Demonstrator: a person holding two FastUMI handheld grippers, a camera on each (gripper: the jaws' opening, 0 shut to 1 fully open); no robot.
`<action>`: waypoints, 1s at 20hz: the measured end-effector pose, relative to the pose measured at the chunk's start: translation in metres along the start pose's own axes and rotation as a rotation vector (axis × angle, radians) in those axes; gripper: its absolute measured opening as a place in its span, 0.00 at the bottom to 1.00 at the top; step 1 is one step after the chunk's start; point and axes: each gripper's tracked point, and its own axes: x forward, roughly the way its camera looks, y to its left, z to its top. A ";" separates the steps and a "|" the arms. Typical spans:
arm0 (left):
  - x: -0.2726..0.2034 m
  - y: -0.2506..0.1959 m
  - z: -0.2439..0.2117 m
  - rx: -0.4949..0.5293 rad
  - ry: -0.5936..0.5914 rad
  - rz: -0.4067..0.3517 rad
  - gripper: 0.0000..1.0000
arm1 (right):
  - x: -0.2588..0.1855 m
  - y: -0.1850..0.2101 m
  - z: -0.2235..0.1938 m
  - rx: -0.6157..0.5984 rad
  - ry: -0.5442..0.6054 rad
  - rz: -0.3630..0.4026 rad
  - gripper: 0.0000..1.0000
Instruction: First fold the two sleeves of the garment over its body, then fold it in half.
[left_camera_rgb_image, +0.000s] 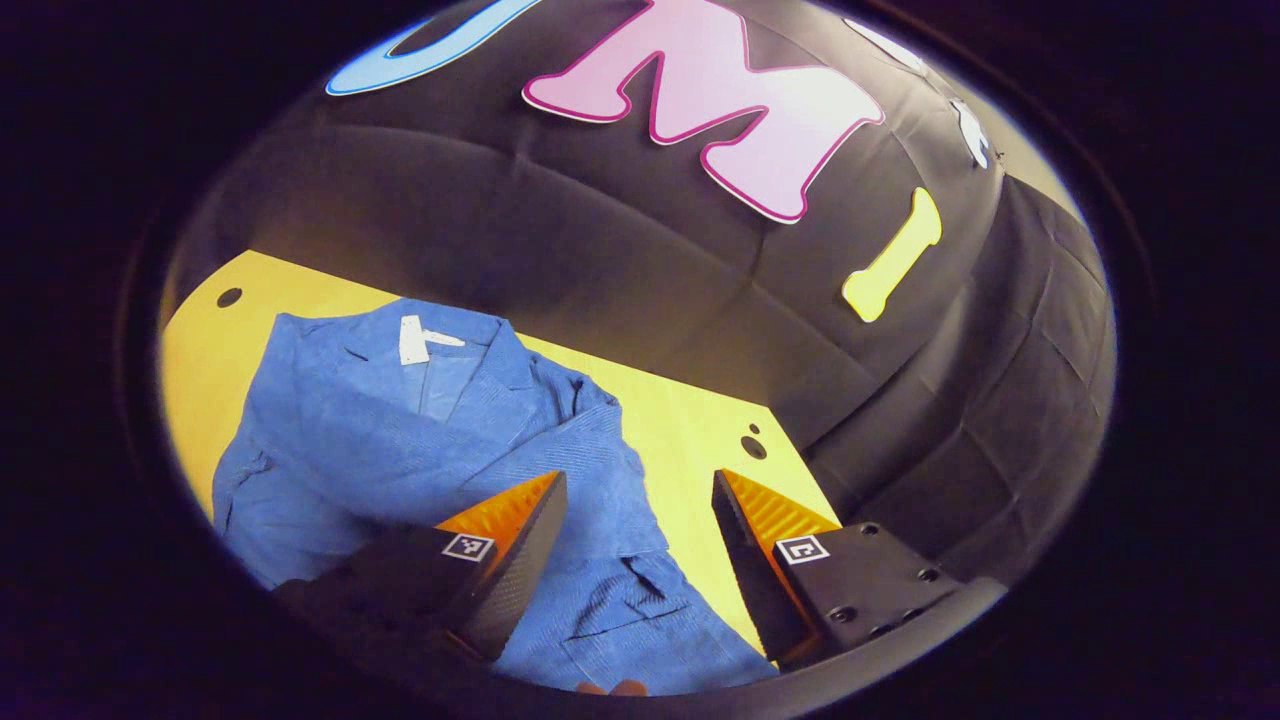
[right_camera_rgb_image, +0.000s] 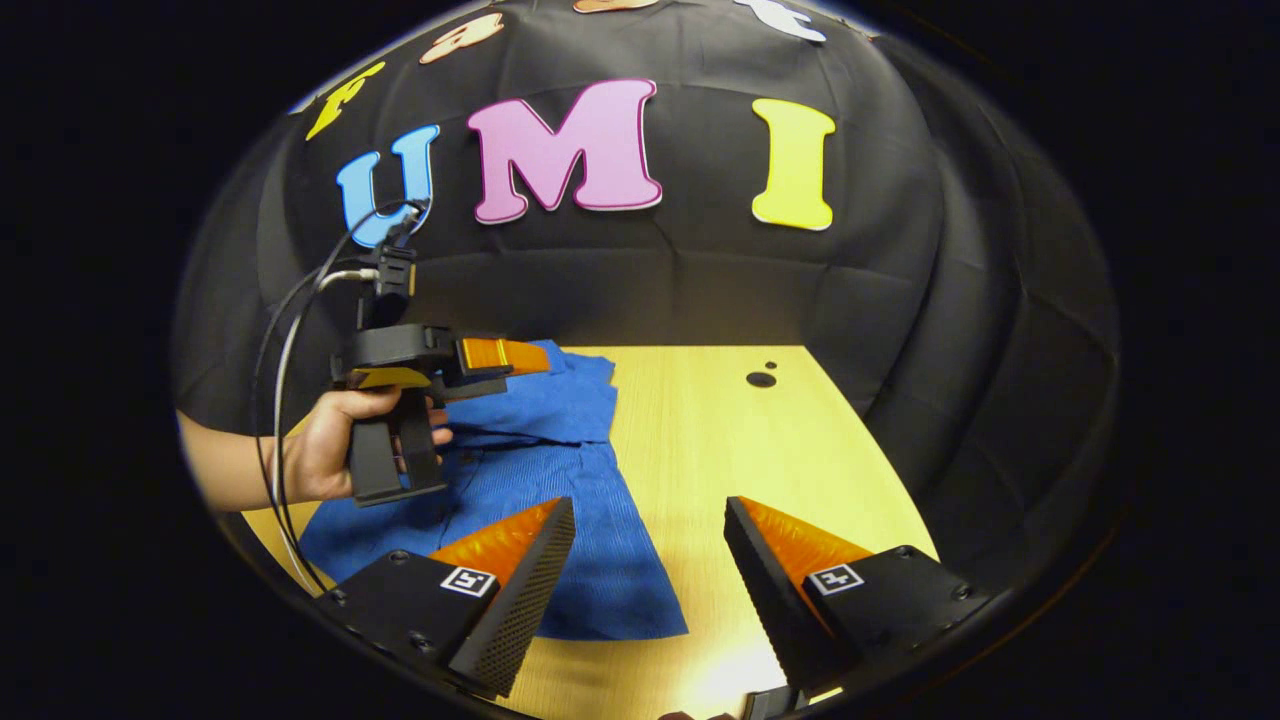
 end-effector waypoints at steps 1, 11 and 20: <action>-0.014 0.010 -0.006 0.020 -0.010 0.024 0.85 | 0.006 0.002 -0.005 0.004 0.018 0.008 0.96; -0.240 0.170 -0.163 0.105 0.291 0.392 0.85 | 0.031 0.002 -0.113 0.068 0.342 0.010 0.98; -0.282 0.210 -0.230 0.004 0.494 0.555 0.85 | 0.034 -0.001 -0.158 0.032 0.513 -0.021 0.99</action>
